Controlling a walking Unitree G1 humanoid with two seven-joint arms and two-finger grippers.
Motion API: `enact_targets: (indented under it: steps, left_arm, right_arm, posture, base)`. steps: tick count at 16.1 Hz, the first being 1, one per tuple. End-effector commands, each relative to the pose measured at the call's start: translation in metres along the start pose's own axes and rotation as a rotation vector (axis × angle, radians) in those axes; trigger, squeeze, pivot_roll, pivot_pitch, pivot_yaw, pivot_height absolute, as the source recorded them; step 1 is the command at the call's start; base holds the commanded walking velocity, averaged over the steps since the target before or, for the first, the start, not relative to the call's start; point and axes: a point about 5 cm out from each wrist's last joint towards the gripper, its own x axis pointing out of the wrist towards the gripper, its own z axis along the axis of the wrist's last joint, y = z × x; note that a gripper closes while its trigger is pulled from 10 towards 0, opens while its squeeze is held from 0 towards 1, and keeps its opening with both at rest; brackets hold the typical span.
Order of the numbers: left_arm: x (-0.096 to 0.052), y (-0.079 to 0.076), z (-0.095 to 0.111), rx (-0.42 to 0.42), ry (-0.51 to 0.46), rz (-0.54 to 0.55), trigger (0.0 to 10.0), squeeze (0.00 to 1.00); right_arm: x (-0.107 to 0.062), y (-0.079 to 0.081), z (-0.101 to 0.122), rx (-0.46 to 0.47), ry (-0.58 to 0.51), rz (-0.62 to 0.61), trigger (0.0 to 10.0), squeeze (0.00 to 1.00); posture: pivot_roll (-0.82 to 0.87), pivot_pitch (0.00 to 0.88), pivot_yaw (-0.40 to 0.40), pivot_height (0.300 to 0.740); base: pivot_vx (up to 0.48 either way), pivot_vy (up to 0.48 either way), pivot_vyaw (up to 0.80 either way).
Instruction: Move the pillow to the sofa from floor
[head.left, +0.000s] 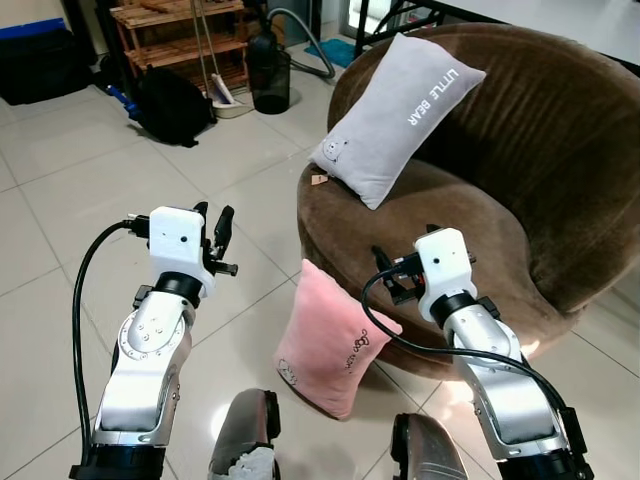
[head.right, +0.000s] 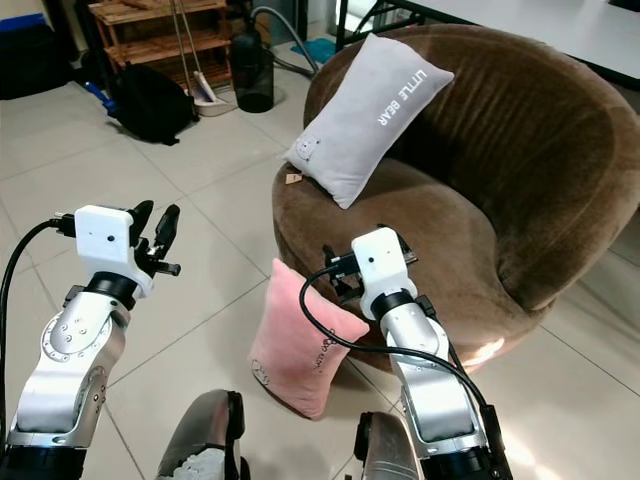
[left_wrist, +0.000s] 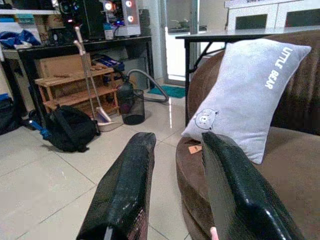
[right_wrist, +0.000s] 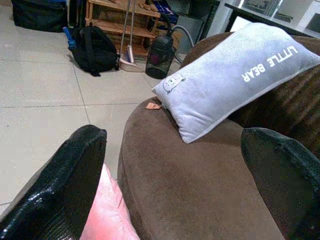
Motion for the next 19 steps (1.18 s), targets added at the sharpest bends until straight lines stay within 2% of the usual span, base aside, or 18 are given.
enact_targets:
  steps: [1,4,6,7,13,16,19]
  left_arm:
    - [0.0021,-0.0022,0.0025,0.004,-0.008,-0.014,10.0,0.0]
    - [0.002,-0.002,0.002,0.004,-0.008,-0.016,10.0,0.0]
    - [0.0021,-0.002,0.002,0.006,-0.009,-0.019,10.0,0.0]
    - [0.0016,-0.0021,0.0015,0.007,-0.008,-0.02,10.0,0.0]
    - [0.0011,-0.0033,-0.0009,0.016,0.004,-0.023,10.0,0.0]
    - [0.001,-0.0044,-0.0047,0.028,0.032,-0.025,10.0,0.0]
    - [0.0014,-0.0054,-0.0049,0.023,0.033,-0.04,10.0,0.0]
  right_arm:
    - [-0.0002,-0.0029,-0.001,0.001,0.004,-0.013,10.0,0.0]
    - [-0.0005,-0.0019,-0.0016,0.001,0.004,-0.014,10.0,0.0]
    - [-0.0002,-0.0003,-0.0028,-0.053,0.009,0.002,10.0,0.0]
    - [-0.0005,-0.0002,-0.0035,-0.044,0.011,-0.004,10.0,0.0]
    - [-0.0015,-0.0018,-0.0061,-0.021,0.016,-0.018,10.0,0.0]
    - [-0.0014,-0.0034,-0.0072,-0.02,0.021,-0.03,10.0,0.0]
    - [-0.0011,-0.0046,-0.0084,-0.004,0.028,-0.038,10.0,0.0]
  posture:
    - [0.0,0.05,-0.014,0.616]
    - [0.0,0.04,-0.014,0.616]
    - [0.0,0.04,-0.014,0.616]
    - [0.0,0.035,-0.016,0.616]
    - [0.0,0.031,-0.014,0.616]
    - [0.0,0.034,-0.015,0.616]
    - [0.0,0.04,-0.014,0.588]
  base:
    - [0.319,0.0,0.0]
    - [0.322,0.0,0.0]
    - [0.322,0.0,0.4]
    - [0.322,0.0,0.8]
    - [0.308,0.0,0.0]
    - [0.0,0.0,0.0]
    - [0.0,0.0,0.0]
